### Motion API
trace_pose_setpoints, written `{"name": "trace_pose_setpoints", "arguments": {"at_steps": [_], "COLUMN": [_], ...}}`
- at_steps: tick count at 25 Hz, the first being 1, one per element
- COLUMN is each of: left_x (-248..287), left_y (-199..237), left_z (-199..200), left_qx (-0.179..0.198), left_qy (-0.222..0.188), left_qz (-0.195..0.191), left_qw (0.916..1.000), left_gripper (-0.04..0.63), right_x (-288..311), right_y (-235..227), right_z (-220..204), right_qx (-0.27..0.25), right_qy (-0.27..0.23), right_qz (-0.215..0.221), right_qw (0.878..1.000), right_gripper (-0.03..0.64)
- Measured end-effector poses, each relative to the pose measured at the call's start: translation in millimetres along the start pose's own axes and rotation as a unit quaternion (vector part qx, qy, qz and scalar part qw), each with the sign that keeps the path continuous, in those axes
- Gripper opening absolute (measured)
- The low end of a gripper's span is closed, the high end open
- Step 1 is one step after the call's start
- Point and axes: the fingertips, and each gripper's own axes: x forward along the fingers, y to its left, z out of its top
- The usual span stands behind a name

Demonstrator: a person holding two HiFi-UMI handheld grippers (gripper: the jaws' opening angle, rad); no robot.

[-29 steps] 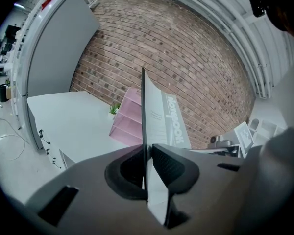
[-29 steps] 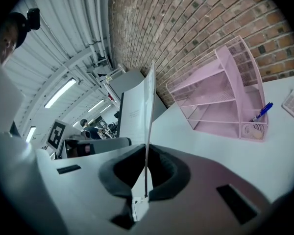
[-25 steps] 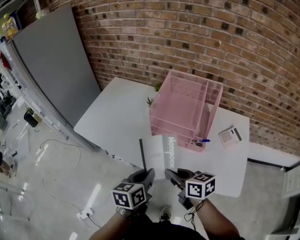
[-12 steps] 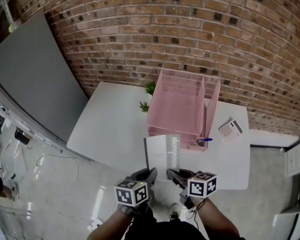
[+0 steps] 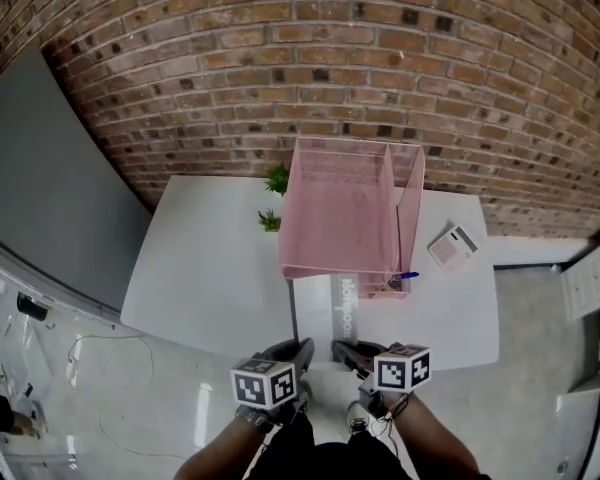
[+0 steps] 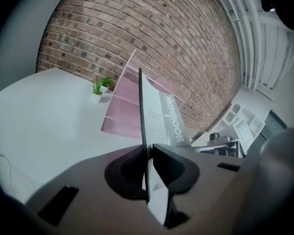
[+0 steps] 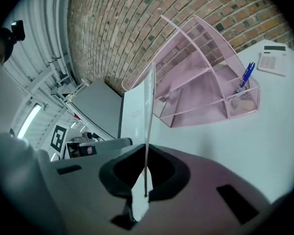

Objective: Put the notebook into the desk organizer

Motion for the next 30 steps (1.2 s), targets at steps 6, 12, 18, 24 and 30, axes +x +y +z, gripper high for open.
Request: {"name": "trace_pose_setpoints", "arguments": {"at_steps": [6,12,18,24,30], "left_x": [17,24,26,25,25], "left_y": [6,13,26,38,37], "left_z": [5,15,26,28,26], "left_qx": [0.009,0.024,0.057,0.075,0.135], "left_qy": [0.023,0.032,0.033,0.042,0.056], "left_qz": [-0.021,-0.04,-0.036,-0.04,-0.049], "left_qw": [0.9995,0.9984,0.9972,0.9955,0.9881], "left_gripper": [0.04,0.046,0.095,0.13,0.199], "right_x": [4,11,20,22,24], "right_y": [-12,-15,-15,-20,-22], "right_z": [6,16,27,44,62], "right_qx": [0.044,0.06,0.07,0.084,0.103], "right_qy": [-0.01,-0.02,-0.028,-0.052,-0.069], "right_qz": [-0.006,-0.006,-0.001,0.001,0.009], "right_qw": [0.999,0.998,0.997,0.995,0.992], "right_gripper": [0.014,0.014,0.014,0.012,0.012]}}
